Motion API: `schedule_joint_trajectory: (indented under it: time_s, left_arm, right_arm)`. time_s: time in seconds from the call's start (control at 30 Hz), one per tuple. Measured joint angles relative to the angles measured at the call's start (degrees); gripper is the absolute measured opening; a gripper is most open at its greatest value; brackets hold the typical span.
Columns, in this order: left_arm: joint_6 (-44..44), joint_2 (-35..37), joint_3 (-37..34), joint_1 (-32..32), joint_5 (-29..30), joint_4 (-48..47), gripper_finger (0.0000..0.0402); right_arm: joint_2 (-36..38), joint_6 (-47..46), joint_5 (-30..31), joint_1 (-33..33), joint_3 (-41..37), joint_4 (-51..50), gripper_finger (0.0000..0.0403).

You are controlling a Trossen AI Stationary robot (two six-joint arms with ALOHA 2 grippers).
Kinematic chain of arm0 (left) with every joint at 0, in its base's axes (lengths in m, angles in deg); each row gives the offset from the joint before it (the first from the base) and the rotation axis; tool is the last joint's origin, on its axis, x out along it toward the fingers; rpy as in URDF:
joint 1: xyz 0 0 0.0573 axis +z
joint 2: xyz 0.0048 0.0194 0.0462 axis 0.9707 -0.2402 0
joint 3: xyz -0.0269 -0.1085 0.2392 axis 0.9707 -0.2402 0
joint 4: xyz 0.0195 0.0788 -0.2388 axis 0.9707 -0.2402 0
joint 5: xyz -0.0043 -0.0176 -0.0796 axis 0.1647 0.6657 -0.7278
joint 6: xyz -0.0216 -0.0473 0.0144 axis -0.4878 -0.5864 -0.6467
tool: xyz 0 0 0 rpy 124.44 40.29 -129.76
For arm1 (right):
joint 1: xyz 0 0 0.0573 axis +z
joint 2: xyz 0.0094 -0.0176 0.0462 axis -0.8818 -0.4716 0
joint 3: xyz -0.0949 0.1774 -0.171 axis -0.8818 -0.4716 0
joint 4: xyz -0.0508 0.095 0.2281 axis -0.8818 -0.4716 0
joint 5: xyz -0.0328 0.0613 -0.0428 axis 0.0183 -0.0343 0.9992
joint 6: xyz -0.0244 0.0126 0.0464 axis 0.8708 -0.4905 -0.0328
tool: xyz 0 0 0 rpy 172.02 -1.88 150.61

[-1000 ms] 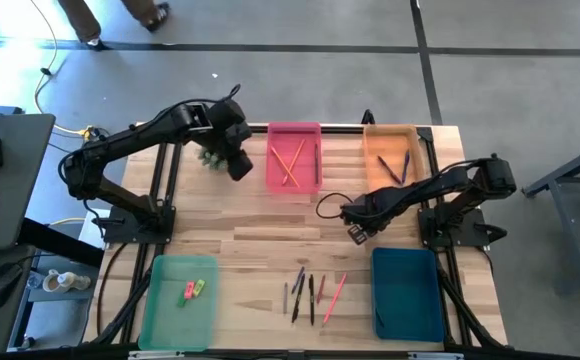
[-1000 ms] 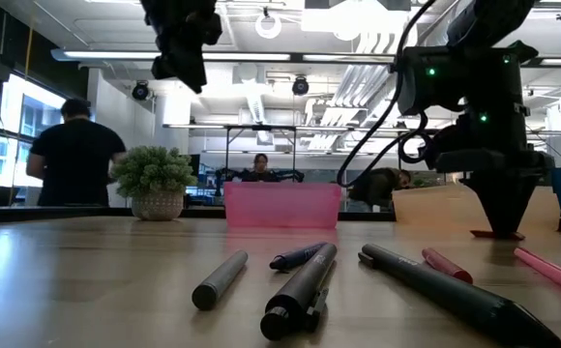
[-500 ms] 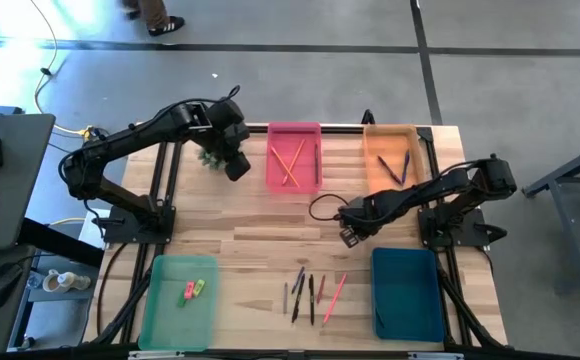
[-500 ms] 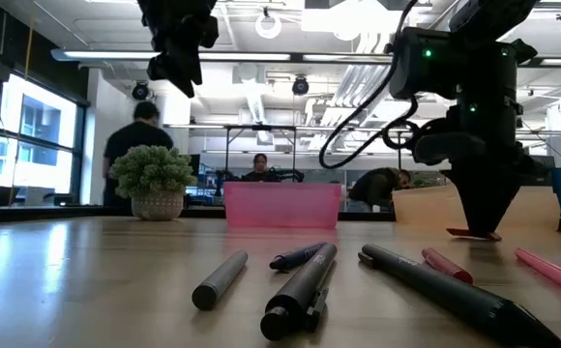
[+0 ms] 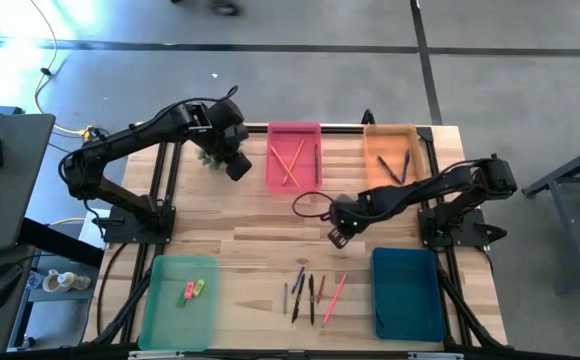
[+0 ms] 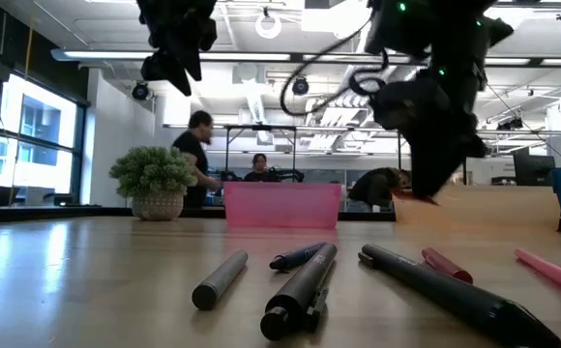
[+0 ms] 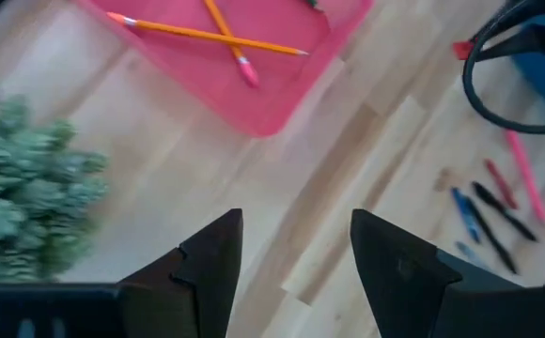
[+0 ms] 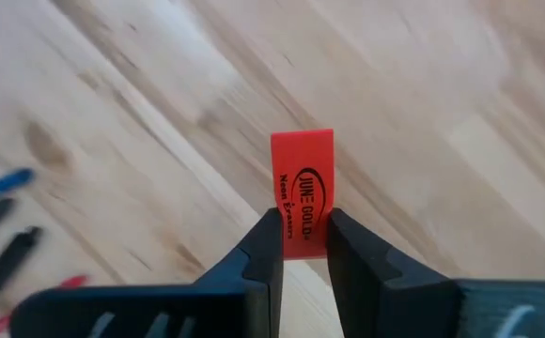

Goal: Sort crayons/erasers/pens/pencils in bins
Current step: Put the red eraser into the light green bin

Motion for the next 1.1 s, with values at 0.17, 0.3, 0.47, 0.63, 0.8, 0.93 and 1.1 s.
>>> schedule_joint_trajectory:
  time_s: [0.17, 0.3, 0.47, 0.63, 0.8, 0.93, 1.1]
  left_arm:
    - [-2.17, 0.0, 0.0, -1.21, -2.58, 0.0, 0.0186]
    - [-3.7, 0.0, 0.0, -3.53, -3.38, -0.1, 0.0186]
    - [-5.37, 0.0, -0.02, -6.62, -6.42, -0.49, 0.0186]
    - [-9.79, 0.0, -0.02, -9.72, -6.02, 0.48, 0.0186]
    - [-15.36, 0.0, -0.02, -11.95, -5.88, 4.98, 0.0186]
    - [-19.77, 0.0, -0.02, -13.34, -5.22, 9.34, 0.0186]
    - [-24.38, 0.0, -0.02, -14.78, -1.65, 14.84, 0.0186]
  right_arm:
    - [0.01, 4.8, 1.34, 0.0, 3.4, -0.14, 0.0051]
    - [0.01, 8.25, 1.94, 0.0, 5.9, -0.16, 0.0051]
    - [0.02, 14.01, 3.16, 0.0, 9.58, 0.06, 0.0051]
    - [0.02, 20.35, 4.99, 0.0, 13.32, 0.08, 0.0051]
    - [0.02, 25.43, 7.3, 0.0, 16.85, 0.11, 0.0051]
    - [0.02, 29.29, 9.27, 0.0, 19.51, 0.06, 0.0051]
    - [0.02, 34.01, 12.55, 0.0, 22.85, 0.1, 0.0051]
